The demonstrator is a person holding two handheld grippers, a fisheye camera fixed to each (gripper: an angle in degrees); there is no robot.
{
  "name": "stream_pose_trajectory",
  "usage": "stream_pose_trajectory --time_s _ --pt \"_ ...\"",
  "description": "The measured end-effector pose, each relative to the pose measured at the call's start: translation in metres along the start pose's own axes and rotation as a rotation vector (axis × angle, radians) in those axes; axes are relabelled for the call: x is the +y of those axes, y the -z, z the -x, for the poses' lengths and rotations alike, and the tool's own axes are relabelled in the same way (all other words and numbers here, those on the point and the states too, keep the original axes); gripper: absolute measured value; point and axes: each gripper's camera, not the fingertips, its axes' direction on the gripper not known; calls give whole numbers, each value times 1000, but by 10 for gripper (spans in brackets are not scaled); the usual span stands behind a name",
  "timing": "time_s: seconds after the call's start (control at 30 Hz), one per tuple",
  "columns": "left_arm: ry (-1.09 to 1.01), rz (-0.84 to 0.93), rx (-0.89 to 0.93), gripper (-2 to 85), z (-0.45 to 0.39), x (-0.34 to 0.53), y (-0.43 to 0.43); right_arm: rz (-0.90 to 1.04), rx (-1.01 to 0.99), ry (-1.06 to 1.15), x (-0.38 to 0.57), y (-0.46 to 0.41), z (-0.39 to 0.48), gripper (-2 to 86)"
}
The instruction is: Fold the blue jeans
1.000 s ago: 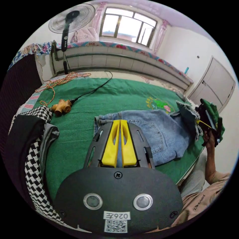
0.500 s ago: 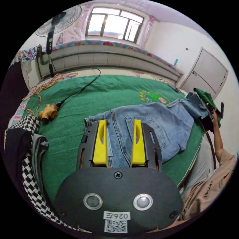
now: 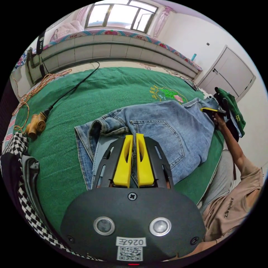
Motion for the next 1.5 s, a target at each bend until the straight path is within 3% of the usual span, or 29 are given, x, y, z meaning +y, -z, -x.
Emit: stream_pose_trajectory --time_s 0.1,0.27,0.4,0.53,0.6,0.67,0.73,0.8,0.93,1.03,1.1,1.2,1.27,1.37,1.5 --pt "-5 -81 57 -1 0 6 28 -65 -43 -12 13 16 -8 -8" --pt "-91 -311 200 -2 -8 26 91 -250 -121 -58 41 74 -22 -15" --pt "-234 -452 307 -1 -19 56 149 -517 -297 -98 98 140 -44 -15" --pt "-461 -416 403 -2 -28 95 188 -630 -515 -63 183 172 -69 -15" --pt "-524 -238 494 -3 -25 124 189 -533 -541 -24 212 169 -73 -14" --pt "-469 -169 538 -7 -14 144 190 -413 -551 -19 233 164 -73 -14" --pt "-351 -192 512 -8 5 162 200 -268 -490 -44 245 162 -64 -12" --pt "-101 -375 433 -5 38 180 220 -233 -308 -89 246 170 -51 -10" --pt "174 -565 316 30 69 167 230 -384 -117 -42 217 206 14 -9" --pt "231 -370 196 131 66 103 192 -402 -109 163 170 197 95 -10" --pt "196 -138 184 148 58 47 141 -357 -92 308 140 172 149 -10" --pt "256 68 219 154 53 2 81 -179 -34 537 100 107 226 -13" --pt "281 80 88 121 45 -11 78 -35 70 614 83 64 257 -13" --pt "143 133 -16 81 23 -27 67 120 262 624 67 8 272 -11" --pt "104 124 17 26 14 -42 64 319 554 475 57 -42 239 -10"
